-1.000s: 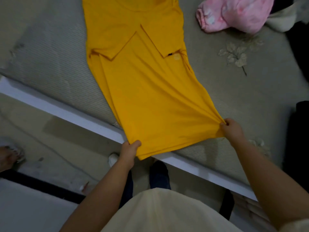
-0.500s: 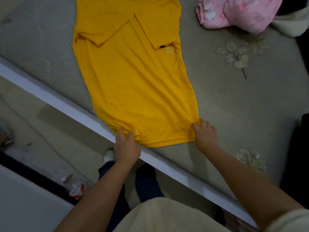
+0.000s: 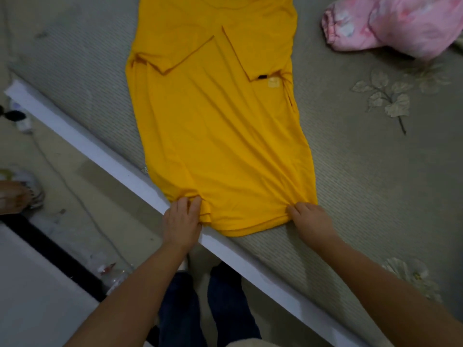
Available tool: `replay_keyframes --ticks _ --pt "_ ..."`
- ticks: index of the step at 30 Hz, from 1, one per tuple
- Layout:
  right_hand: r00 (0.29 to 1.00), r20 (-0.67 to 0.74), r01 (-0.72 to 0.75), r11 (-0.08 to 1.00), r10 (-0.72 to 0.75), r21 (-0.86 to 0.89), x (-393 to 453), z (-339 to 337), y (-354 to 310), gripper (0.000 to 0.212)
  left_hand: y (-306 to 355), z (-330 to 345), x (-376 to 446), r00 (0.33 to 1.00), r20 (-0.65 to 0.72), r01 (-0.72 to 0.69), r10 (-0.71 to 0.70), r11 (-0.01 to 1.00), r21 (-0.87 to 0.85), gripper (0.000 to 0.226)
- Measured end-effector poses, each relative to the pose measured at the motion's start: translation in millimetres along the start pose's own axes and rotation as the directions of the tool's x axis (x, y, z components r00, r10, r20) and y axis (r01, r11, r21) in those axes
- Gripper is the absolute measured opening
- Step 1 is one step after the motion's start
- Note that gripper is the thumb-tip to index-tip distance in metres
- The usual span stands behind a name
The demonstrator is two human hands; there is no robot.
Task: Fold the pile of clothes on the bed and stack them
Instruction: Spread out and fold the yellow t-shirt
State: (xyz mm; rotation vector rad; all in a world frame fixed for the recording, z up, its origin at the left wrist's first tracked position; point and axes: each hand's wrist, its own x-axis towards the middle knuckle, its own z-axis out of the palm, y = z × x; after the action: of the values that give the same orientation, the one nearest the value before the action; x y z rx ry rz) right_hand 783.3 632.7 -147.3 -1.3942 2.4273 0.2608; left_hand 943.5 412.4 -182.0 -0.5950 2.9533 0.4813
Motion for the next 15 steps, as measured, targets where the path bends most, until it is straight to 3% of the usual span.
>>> replay_keyframes --ticks 2,5,9,13,15 --pt "0.997 -0.078 -0.016 0.994 0.024 0.106 1.9 -11.8 4.3 0.035 2.6 -4.9 -3.2 1.000 0.025 0.018 -0.018 0.999 0.030 0.091" --pt "0.980 -0.197 0.059 0.972 -0.013 0.229 -3.3 -30.6 9.8 0.031 23.1 -9.6 -17.3 0.997 0.068 -0.038 0.033 0.997 0.074 0.097" --pt "0.939 -0.336 0.154 0.960 -0.069 0.234 -18.9 -52.2 17.1 0.018 56.7 -4.0 -22.0 0.989 0.004 -0.147 0.147 0.989 -0.021 0.082" --pt "0.917 -0.390 0.165 0.969 -0.082 0.183 -25.5 -60.3 25.2 0.017 55.8 -0.5 -4.6 0.994 -0.083 -0.077 0.069 0.992 -0.105 0.043" --pt "0.933 -0.357 0.131 0.972 -0.054 0.195 -22.2 -63.4 29.1 0.016 43.3 -1.8 0.9 0.996 -0.091 -0.025 0.014 0.993 -0.112 0.039"
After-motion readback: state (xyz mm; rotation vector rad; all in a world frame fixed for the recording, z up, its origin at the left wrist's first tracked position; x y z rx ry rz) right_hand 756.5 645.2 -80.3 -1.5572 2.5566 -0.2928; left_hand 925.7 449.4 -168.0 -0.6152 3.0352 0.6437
